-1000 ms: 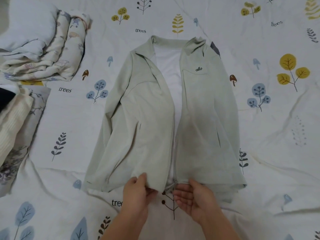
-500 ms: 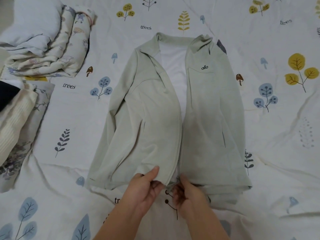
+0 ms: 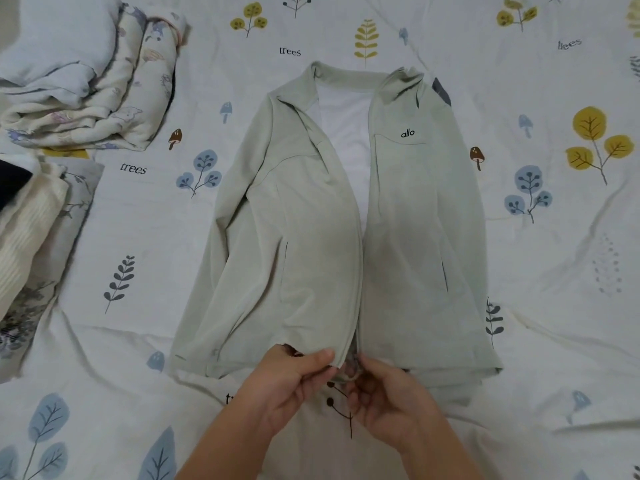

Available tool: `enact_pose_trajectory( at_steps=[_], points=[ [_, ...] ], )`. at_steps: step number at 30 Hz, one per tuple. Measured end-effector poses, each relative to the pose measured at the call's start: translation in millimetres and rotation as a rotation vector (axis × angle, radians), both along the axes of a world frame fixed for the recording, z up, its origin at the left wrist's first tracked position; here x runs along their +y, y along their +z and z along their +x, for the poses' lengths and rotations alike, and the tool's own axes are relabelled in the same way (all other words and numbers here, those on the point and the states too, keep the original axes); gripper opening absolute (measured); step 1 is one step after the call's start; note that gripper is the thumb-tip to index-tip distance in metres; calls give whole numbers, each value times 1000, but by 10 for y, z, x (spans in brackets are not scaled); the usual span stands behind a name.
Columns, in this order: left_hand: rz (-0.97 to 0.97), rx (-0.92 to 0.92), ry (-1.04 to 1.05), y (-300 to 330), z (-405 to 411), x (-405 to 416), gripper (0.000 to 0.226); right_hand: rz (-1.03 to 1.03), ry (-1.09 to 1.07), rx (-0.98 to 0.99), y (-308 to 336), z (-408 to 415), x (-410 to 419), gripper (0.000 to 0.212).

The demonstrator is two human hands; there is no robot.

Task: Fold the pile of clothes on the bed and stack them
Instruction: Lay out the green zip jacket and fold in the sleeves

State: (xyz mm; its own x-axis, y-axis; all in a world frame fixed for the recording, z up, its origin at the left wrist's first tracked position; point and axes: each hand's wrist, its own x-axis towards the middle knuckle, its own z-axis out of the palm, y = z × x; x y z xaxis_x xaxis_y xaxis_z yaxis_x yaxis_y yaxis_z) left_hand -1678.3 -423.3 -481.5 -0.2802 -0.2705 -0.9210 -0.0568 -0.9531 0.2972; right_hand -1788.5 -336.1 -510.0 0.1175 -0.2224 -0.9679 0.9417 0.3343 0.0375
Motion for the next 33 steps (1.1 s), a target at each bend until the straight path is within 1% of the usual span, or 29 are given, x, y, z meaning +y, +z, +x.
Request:
enact_pose_trajectory(
  at_steps=[3,4,8,9,12,14,18,24,28,33],
  points=[
    [-21,3,-45,47,-12,12,21,-60,-33,50,86,-7,42,9],
    [-32,6,-56,66,-18,18,22,-91,-57,66,126,-11,52,6],
    [-48,41,-25,144,-44,35,12,-232,-91,122,220,-37,114,16],
    [-37,51,-3,159,-51,42,13,-266,-81,132,245,-45,125,24],
    [7,77,44,229,-82,55,9,-344,-43,182,318,-73,147,60],
    [8,73,58,276,-108,64,10,-381,-9,240,363,-86,159,69],
    [-66,54,65,376,-162,61,8,-455,82,408,447,-84,160,71],
    [-161,87,101,514,-246,72,5,-502,123,569,570,-68,111,68],
    [-184,72,151,531,-280,76,9,-516,41,595,625,-30,53,62],
    [-217,88,155,565,-317,88,8,-537,-15,594,651,22,29,62]
  ],
)
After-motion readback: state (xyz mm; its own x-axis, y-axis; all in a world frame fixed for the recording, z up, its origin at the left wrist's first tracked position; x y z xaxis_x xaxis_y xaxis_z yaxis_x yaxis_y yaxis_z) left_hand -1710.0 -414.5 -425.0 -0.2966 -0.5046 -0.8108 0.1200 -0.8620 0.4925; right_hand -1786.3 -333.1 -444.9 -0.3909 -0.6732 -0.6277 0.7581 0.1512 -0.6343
